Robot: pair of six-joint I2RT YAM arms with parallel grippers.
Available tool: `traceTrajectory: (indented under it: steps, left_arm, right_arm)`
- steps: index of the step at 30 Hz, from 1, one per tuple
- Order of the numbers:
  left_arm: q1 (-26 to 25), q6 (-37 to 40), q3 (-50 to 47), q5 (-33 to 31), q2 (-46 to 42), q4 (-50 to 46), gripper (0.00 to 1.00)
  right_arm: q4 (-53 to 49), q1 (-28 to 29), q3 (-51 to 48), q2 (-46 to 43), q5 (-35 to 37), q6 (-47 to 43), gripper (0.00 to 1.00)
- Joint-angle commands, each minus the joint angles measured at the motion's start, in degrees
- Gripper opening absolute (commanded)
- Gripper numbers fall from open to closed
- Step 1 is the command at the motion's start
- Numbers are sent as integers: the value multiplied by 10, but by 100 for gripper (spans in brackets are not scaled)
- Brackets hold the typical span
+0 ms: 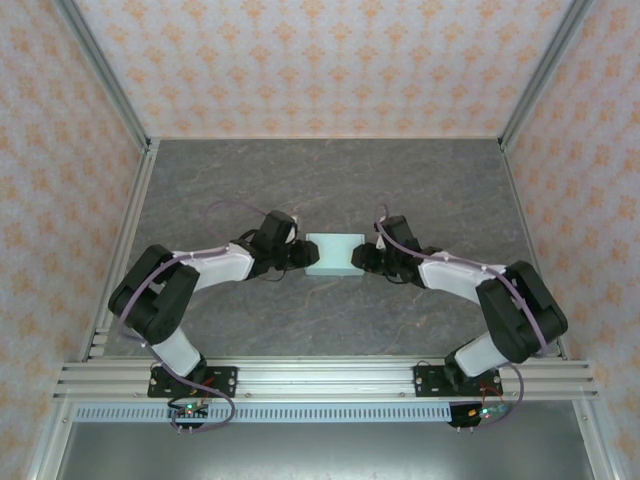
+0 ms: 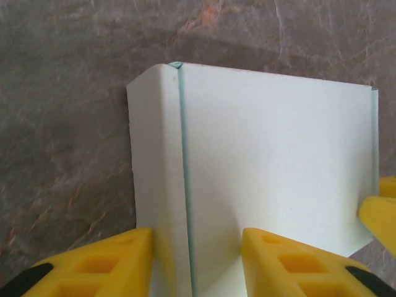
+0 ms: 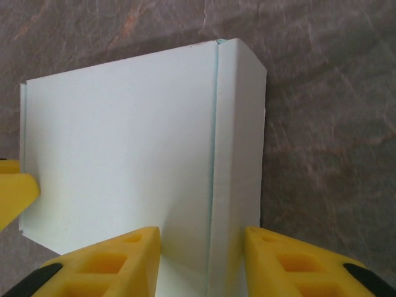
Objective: Fold the paper box
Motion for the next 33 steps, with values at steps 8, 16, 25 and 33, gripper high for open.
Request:
traceTrajectory:
  steps: [8,16,25,33]
  left_arm:
    - [63,66,179,-30,127,-94,43]
    - [76,94,271,-34,193,-140,50]
    - [88,137,271,-149,96,-182,65]
    - [88,215,20,-371,-208,-69,76]
  right_arm:
    - [20,-29,190,164,5,-9,36]
    - [-28,-56,290,238,19,-33,39]
    - [-136,-65,293,126,149,-122,59]
    - [-147,-55,141,-122,410,-221,75]
